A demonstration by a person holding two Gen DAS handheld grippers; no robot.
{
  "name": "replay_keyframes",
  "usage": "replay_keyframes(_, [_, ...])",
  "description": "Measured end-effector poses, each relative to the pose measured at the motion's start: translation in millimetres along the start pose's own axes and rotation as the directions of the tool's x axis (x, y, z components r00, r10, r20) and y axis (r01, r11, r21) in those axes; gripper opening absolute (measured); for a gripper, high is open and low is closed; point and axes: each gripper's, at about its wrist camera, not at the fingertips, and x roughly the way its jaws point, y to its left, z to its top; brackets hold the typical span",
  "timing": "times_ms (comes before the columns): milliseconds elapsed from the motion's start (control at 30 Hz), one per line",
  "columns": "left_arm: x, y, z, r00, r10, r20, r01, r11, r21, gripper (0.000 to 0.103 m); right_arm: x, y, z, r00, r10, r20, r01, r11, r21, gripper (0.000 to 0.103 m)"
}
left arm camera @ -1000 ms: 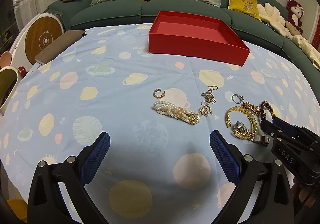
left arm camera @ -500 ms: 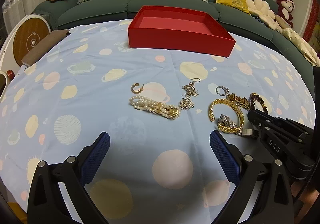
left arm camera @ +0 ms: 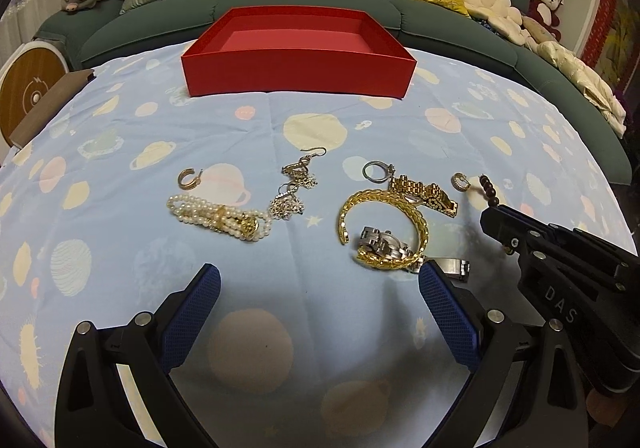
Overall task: Organize jewelry
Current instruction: 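Grasp the gold bangle with the left gripper while the right lifts the beaded bracelet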
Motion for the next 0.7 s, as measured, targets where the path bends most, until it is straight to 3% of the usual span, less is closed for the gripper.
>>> replay_keyframes(233, [24, -13, 16, 0.999, -0.034, -0.035, 0.034, 0.999, -0.007, 0.097, -10, -18, 2, 1.0, -0.01, 0.023, 0.009, 0.999, 0.043, 0.007])
replay_keyframes(467, [37, -25, 12, 1.0, 0.015, -0.017, -0.014, 0.997, 0.077, 0.097, -12, -26, 1, 1.0, -0.009, 0.022, 0.008, 0.998, 0.055, 0.007])
replay_keyframes(633, [35, -29, 14, 1.0, 0.002, 0.011, -0.004, 0.992, 0.122, 0.068, -12, -24, 1, 1.0, -0.005, 0.022, 0.004, 0.999, 0.05, 0.007])
replay_keyframes(700, [33, -30, 14, 1.0, -0.016, 0.011, 0.015, 0.992, 0.123, 0.062, -12, -22, 1, 1.0, -0.006, 0.023, 0.005, 0.999, 0.046, 0.007])
